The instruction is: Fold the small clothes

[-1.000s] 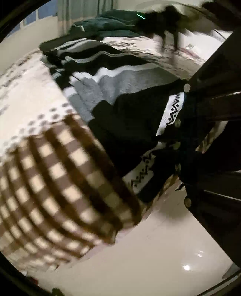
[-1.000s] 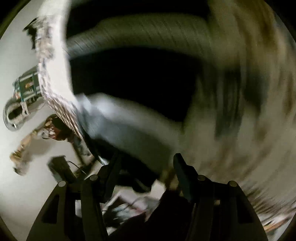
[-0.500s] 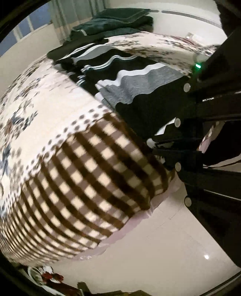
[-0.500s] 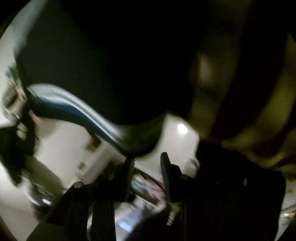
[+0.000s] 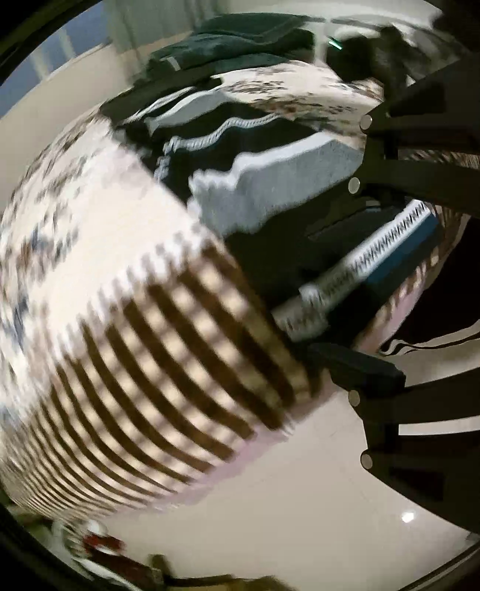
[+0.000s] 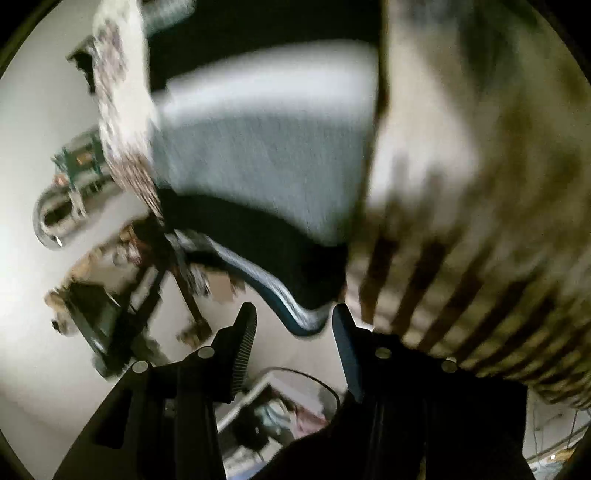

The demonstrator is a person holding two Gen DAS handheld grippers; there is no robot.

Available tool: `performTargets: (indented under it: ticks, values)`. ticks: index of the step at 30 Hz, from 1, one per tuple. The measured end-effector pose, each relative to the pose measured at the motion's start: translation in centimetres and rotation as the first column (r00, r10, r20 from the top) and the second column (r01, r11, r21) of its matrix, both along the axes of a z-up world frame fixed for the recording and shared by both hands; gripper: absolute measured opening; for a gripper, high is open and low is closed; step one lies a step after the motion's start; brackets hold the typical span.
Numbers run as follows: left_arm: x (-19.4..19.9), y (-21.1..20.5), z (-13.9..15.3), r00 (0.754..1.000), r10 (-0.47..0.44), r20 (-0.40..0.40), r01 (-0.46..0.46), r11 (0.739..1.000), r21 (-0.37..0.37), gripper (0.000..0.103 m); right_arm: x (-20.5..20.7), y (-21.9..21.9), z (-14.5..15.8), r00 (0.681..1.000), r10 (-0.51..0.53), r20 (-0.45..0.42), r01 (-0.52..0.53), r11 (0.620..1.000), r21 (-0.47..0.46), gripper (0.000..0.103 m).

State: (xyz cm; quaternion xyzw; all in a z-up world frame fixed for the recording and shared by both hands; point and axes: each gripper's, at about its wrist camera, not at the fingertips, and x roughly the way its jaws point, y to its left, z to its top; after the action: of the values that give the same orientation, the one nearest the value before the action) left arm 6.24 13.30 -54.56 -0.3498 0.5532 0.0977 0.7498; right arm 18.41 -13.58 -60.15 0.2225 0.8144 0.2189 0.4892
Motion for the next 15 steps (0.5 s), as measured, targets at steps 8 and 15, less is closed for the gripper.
performTargets:
  ticks: [8, 15]
  values:
    - [4.8, -1.8, -2.1, 0.988, -0.149, -0.028, 0.151, 0.986, 0.077, 0.054, 24.2, -0.5, 8.0, 0.953, -0.135, 0.272, 0.151, 0.988, -0.038, 0.061]
    - [5.8, -0.9, -4.9, 0.978, -0.201, -0.054, 0.204, 0.977, 0.057, 0.054, 43.6, 6.0, 6.1, 0.918, -0.096, 0.386, 0.181, 0.965, -0.191, 0.061]
